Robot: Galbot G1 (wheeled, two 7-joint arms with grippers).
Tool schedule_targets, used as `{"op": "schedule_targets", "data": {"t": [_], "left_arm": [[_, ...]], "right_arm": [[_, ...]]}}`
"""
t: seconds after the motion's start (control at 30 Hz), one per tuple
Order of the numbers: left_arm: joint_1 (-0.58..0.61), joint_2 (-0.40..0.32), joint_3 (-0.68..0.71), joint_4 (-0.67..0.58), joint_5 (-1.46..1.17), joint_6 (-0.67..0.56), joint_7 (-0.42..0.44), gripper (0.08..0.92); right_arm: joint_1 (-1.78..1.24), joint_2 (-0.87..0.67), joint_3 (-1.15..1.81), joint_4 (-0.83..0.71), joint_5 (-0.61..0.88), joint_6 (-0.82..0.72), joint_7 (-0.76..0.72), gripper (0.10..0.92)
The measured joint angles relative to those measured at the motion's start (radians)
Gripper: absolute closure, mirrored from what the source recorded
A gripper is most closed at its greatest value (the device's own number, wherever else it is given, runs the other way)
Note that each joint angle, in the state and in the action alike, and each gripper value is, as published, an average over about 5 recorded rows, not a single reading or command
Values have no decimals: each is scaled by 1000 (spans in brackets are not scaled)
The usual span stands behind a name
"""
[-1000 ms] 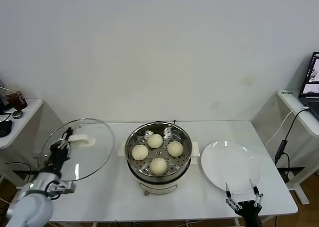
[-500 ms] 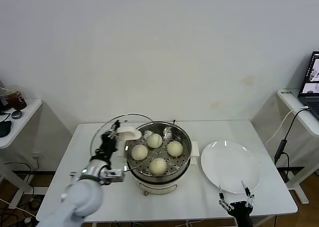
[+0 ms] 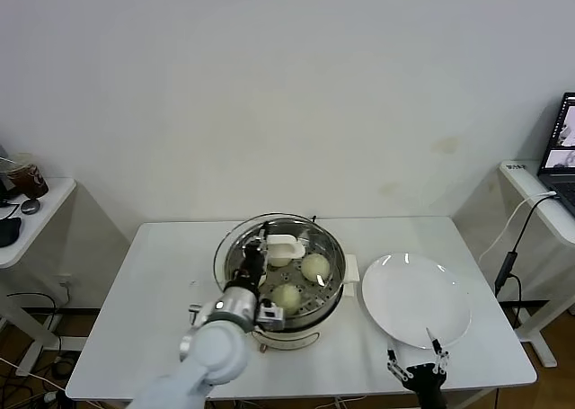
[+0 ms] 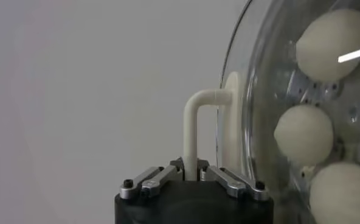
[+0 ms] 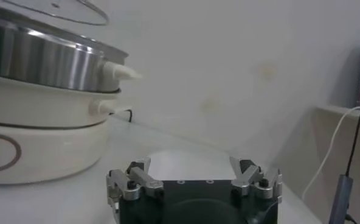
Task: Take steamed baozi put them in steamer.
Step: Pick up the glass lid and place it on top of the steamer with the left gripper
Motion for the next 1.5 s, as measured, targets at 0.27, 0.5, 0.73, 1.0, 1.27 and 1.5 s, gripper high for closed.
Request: {"op": "schedule_targets", "data": {"t": [0.27, 0.5, 0.73, 1.0, 1.27, 1.5], "left_arm": [[-11, -62, 26, 51, 73, 11, 10, 822], [-14, -90, 29, 88, 116, 16, 10, 822], [-9, -102, 25, 107, 139, 16, 5, 822], [-3, -117, 24, 115, 140, 19, 0, 822], [5, -121, 28, 108, 136, 21, 6, 822], [11, -127, 29, 106, 137, 21, 5, 822]], "right_arm": [[-7, -1, -12, -5, -16, 4, 5, 203], [-9, -1, -23, -4, -26, 4, 8, 203], [-11, -1, -26, -4, -33, 4, 8, 203], [-11, -1, -29, -4, -38, 3, 8, 203], [-11, -1, -30, -6, -41, 3, 8, 203], [-11, -1, -33, -7, -45, 2, 8, 203]]}}
